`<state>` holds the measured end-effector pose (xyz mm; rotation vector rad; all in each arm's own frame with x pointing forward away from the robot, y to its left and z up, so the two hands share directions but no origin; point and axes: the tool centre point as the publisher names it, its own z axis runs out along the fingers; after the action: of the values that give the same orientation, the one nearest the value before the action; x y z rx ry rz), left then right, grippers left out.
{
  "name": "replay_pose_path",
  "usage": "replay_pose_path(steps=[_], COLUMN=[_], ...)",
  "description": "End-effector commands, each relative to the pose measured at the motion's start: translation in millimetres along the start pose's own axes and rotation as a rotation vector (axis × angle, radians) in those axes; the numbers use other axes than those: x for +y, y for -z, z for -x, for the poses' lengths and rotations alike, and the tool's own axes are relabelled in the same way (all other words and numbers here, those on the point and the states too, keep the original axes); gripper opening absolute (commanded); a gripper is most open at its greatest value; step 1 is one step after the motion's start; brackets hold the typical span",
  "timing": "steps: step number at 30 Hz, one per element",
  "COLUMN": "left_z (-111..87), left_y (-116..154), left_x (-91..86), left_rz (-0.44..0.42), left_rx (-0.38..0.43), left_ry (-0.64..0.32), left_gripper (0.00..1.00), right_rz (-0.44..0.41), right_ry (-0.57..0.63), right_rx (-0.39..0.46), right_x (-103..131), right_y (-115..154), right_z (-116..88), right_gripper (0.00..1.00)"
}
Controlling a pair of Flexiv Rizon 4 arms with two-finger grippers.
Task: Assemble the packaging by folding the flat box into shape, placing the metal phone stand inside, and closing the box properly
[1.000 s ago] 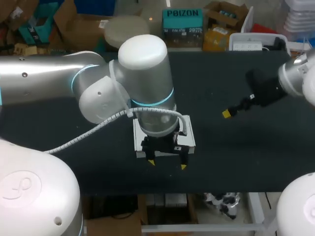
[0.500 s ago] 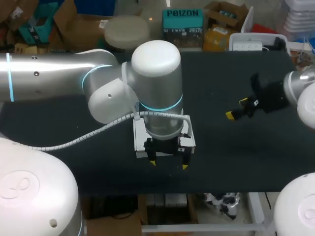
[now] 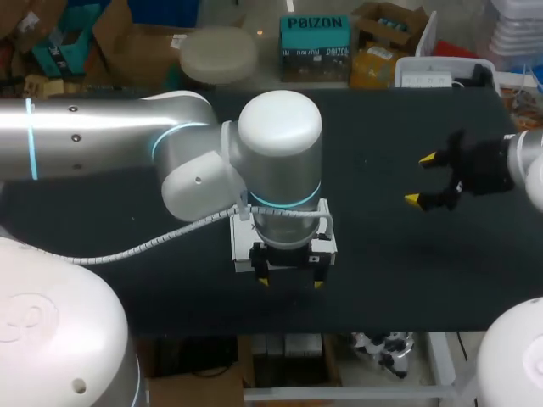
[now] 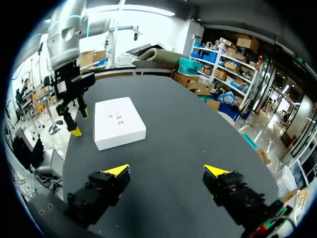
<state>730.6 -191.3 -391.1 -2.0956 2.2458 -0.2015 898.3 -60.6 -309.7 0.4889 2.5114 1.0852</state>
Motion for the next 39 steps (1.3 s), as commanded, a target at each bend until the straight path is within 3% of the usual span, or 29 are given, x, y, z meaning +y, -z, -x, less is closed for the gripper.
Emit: replay_pose_path(steps=[1,12,26,39], left_z=[-8.9,-5.1,15.2,40.2], left_y=[-5.2,-15.1,-22.2,-24.1], left_x=[-7.4,-37.1,-76.4,-145.9], left_rz=[-0.008,-0.008,-0.016,-0.007], left_rx=[-0.05,-0.066,-0.057,-0.044], left_ry=[0.021,0.073,0.115,0.11], left_gripper=[1.0,1.0,1.0,1.0], right_rz=[0.147,0.195,0.22,0.22], right_ry=[-0.011,-0.034,-0.058,-0.058], right_rx=[0.012,-0.023,-0.051,-0.051], right_x=[-8.4,-8.1,-6.8,-6.8], right_y=[-12.3,-26.7,-30.0,-30.0], right_z=[17.1,21.8,27.0,27.0], right_gripper=[1.0,1.0,1.0,1.0])
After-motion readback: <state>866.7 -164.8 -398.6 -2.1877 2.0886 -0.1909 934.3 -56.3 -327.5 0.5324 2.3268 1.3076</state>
